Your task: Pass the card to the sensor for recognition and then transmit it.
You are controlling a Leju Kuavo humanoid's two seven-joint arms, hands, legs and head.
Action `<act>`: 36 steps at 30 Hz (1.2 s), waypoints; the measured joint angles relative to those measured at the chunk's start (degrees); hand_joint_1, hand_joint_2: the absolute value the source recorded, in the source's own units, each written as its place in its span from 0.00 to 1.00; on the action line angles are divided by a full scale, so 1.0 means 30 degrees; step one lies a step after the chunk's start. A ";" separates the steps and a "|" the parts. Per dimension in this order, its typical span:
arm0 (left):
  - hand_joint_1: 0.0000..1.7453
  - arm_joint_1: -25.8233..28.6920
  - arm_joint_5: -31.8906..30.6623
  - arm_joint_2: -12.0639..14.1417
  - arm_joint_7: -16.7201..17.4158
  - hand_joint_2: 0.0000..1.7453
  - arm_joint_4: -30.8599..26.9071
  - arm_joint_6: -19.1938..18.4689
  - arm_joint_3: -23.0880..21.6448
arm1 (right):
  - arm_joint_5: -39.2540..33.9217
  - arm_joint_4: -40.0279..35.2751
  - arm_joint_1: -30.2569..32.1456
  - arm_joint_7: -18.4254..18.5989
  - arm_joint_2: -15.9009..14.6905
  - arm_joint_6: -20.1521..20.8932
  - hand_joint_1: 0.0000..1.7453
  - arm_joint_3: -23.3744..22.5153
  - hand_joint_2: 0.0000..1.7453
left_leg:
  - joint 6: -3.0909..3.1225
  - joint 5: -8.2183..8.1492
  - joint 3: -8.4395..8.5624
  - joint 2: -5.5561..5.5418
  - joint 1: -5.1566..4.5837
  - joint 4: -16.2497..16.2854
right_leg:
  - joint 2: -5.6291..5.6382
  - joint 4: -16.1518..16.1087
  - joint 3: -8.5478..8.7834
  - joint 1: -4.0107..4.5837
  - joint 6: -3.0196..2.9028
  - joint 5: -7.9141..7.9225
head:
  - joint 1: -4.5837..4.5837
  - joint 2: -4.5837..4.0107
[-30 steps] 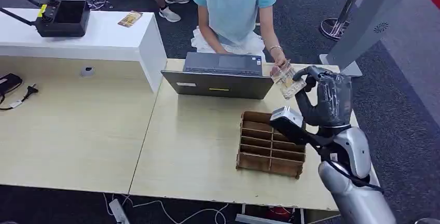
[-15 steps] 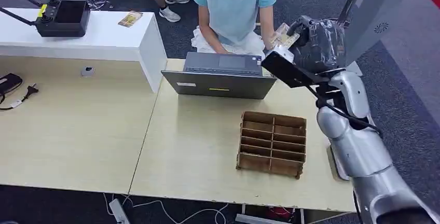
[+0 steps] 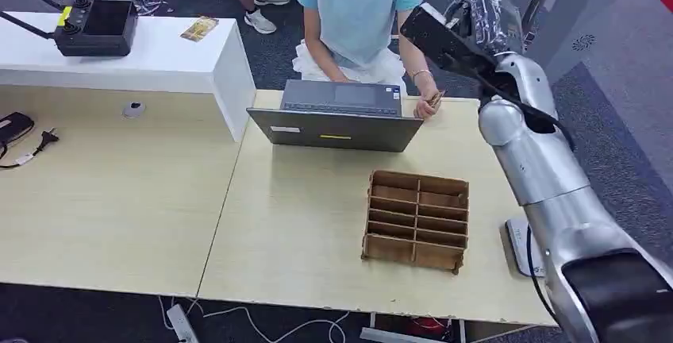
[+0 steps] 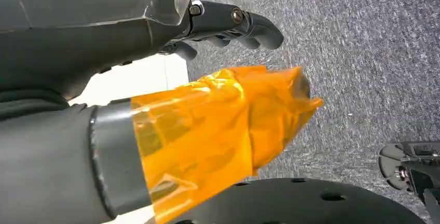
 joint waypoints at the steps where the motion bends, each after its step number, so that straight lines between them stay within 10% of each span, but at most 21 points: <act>1: 0.00 -0.0001 -0.0029 0.0000 0.0000 0.00 0.0000 0.0000 -0.0029 | -0.0082 0.0497 -0.0251 0.0079 0.0095 0.0028 1.00 -0.0007 1.00 | 0.0000 0.0000 0.0000 0.0000 0.0000 0.0000 | 0.0001 0.0000 0.0000 0.0000 0.0000 0.0000 | 0.0007 0.0000; 36: 0.00 -0.0083 -0.0677 -0.0015 0.0109 0.00 0.0000 0.0007 -0.0918 | -0.0140 0.9729 -0.2668 0.2558 0.0722 -0.0234 1.00 -0.1843 1.00 | 0.0001 0.0001 0.0013 0.0004 0.0000 0.0014 | 0.0012 -0.0001 -0.0002 0.0001 0.0002 0.0005 | 0.0007 0.0000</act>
